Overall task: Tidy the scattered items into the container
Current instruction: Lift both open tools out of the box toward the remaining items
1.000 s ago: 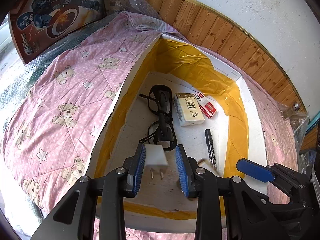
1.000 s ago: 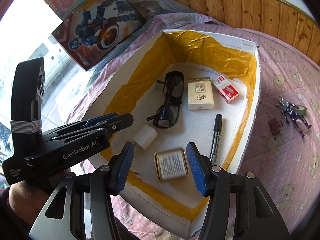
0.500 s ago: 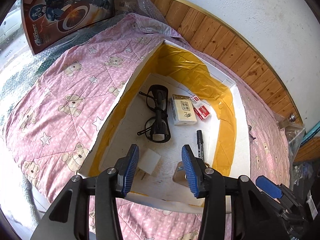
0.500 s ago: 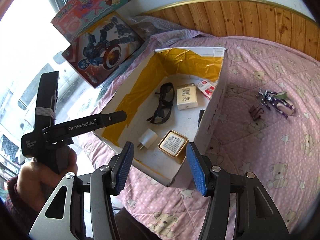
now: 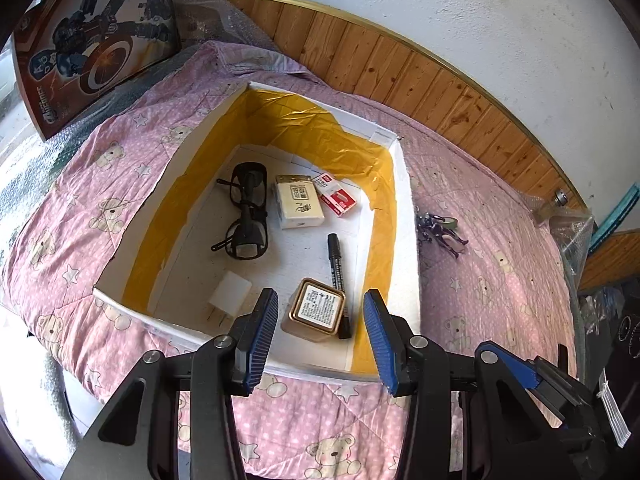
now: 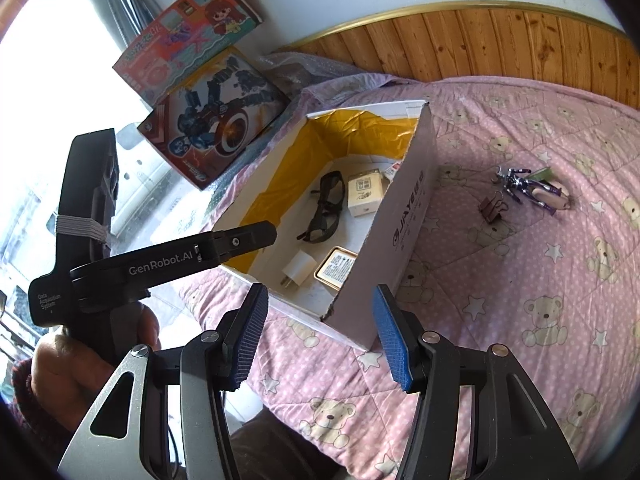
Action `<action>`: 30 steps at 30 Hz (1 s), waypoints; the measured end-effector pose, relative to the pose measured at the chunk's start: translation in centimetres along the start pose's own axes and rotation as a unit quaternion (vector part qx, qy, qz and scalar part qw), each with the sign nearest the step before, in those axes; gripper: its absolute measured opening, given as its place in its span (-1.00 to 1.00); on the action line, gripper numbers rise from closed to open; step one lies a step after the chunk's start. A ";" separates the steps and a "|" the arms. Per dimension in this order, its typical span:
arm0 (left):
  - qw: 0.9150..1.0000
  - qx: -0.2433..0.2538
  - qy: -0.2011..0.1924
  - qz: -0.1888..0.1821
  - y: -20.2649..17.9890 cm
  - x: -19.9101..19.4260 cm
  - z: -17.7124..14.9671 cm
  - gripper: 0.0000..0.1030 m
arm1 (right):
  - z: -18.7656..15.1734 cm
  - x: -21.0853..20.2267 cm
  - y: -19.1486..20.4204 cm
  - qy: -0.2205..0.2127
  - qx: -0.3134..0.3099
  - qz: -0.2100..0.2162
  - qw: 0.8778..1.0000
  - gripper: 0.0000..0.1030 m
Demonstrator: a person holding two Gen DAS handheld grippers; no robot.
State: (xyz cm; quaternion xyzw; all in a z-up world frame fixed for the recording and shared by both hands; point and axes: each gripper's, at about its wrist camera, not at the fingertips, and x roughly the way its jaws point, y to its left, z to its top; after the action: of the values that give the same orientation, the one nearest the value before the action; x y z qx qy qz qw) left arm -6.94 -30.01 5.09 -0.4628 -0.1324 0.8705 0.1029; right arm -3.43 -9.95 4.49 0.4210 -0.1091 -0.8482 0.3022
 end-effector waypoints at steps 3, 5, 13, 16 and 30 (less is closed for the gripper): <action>1.000 0.020 -0.004 -0.007 -1.9 -0.5 -0.4 -0.10 | -0.6 -1.0 -1.0 -0.009 0.015 0.001 1.000 0.10; 0.999 0.032 -0.002 -0.012 -3.2 -0.6 -0.8 -0.10 | -1.0 -1.7 -1.7 -0.014 0.025 0.001 1.000 0.10; 0.997 0.077 0.015 -0.026 -8.4 0.0 -2.7 -0.10 | -3.3 -3.6 -5.0 -0.024 0.074 -0.003 0.997 0.11; 0.995 0.091 0.024 -0.030 -10.1 0.5 -3.5 -0.10 | -4.3 -4.1 -6.4 -0.029 0.094 -0.004 0.995 0.11; 0.990 0.119 0.062 -0.039 -16.2 5.0 -4.6 -0.10 | -6.4 -6.3 -13.1 -0.045 0.160 -0.018 0.986 0.10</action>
State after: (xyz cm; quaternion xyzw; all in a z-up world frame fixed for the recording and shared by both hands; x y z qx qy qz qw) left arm -4.93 -12.65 4.03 -0.4949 -0.0390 0.8449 0.1994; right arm -1.02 4.68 -1.23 0.4276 -0.2496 -0.8429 0.2107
